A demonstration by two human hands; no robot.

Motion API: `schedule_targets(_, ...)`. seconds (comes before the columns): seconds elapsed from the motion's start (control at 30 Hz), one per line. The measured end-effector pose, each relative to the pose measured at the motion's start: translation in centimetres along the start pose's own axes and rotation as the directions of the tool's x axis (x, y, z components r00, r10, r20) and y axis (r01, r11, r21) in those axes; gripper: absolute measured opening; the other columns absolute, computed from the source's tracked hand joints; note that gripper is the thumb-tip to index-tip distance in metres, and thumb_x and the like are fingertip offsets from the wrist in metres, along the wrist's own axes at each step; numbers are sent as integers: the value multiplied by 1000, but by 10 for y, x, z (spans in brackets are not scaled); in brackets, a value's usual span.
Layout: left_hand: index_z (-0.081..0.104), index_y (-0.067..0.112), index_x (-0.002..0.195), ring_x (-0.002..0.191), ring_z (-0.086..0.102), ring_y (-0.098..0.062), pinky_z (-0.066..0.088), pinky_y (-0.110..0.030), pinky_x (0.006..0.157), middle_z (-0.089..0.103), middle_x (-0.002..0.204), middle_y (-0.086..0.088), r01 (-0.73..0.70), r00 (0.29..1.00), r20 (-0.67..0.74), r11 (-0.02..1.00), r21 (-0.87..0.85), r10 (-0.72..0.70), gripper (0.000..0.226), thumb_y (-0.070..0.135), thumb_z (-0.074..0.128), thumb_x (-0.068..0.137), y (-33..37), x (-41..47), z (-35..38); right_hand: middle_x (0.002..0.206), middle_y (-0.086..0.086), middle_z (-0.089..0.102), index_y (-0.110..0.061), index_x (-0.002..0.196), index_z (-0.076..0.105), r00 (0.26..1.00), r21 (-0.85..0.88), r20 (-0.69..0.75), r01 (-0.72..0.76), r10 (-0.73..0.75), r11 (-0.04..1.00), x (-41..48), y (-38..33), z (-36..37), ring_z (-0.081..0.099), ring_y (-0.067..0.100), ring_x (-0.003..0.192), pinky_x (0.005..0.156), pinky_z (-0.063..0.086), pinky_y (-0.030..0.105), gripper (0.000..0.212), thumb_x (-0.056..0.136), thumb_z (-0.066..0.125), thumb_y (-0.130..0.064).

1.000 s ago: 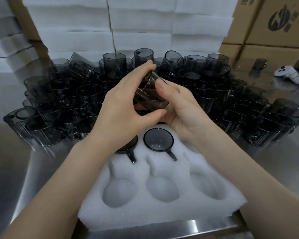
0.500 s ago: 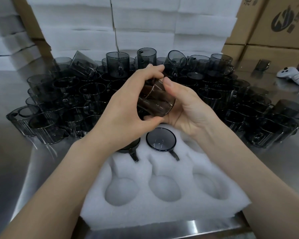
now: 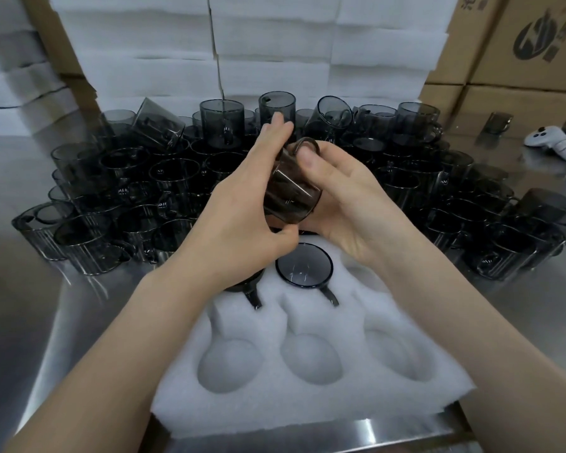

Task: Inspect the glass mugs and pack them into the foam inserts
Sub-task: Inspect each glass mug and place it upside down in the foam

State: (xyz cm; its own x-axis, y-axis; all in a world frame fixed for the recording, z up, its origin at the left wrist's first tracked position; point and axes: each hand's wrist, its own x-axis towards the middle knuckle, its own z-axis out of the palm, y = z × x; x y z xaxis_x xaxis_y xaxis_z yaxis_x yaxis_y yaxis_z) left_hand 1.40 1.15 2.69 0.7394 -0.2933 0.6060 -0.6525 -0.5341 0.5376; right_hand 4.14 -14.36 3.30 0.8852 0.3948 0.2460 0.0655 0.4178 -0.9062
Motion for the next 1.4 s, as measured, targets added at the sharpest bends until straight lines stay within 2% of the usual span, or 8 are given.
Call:
schedule_targets(0.17,17,27,154,140,27,-2,20,3,102,29,159,7,49,996,74,999,-24,-47,103,-1,70,70,1,-1,1,84,-2,63,-14,96,58,988,-287,-81,103,-131,952,-2,4,3,65,14,83,72,55,33,33,72,80,-19)
schedule_targets(0.43,16,19,155,138,38,-16,27,-9,109,39,154,-3,-47,997,71,998,44,44,103,-3,71,70,2,-1,0,74,-2,59,-15,83,62,979,-220,-127,128,-158,967,-3,-1,5,61,12,68,57,54,30,11,85,69,-24)
schedule_targets(0.57,18,19,155,135,40,-13,28,-5,105,44,151,-4,-60,995,77,998,26,57,103,-3,69,68,4,-2,1,71,0,63,-17,76,63,983,-192,-149,74,-103,979,-2,-4,2,63,13,64,54,56,33,22,95,59,-26)
schedule_targets(0.7,23,22,153,133,35,14,32,-8,104,36,143,28,-14,999,43,989,-150,20,96,5,65,68,5,-2,-2,92,8,70,-13,99,65,997,-174,-76,-19,6,985,-2,-10,-3,70,25,86,70,58,42,32,99,48,-40)
schedule_targets(0.8,34,23,147,122,53,0,47,-25,101,49,133,26,25,999,-27,972,-232,-33,88,6,69,68,3,-2,-4,124,19,60,-7,132,48,996,-183,82,-28,44,983,-4,-11,-4,62,37,111,89,53,56,50,90,62,-30)
schedule_targets(0.9,41,27,142,114,59,-5,49,-29,100,57,123,20,60,996,-54,962,-265,-77,83,9,71,67,2,-1,-5,121,19,60,-7,130,50,993,-196,114,-5,28,981,-6,-9,-3,63,35,103,85,56,49,47,88,68,-15)
schedule_targets(1.27,35,28,147,145,27,-2,30,-21,114,28,159,12,11,998,63,984,-180,1,90,-2,67,69,3,-3,-6,93,6,71,-11,105,66,998,-159,10,-63,65,985,-3,-14,-11,69,21,86,74,57,38,18,93,59,-22)
schedule_targets(1.4,27,26,152,150,6,-4,13,-14,117,15,163,10,-10,984,173,991,-136,34,99,-6,70,69,1,-2,-7,101,12,65,-11,134,48,988,-273,112,-74,108,959,-5,-23,-13,64,26,93,82,54,39,65,76,75,-19)
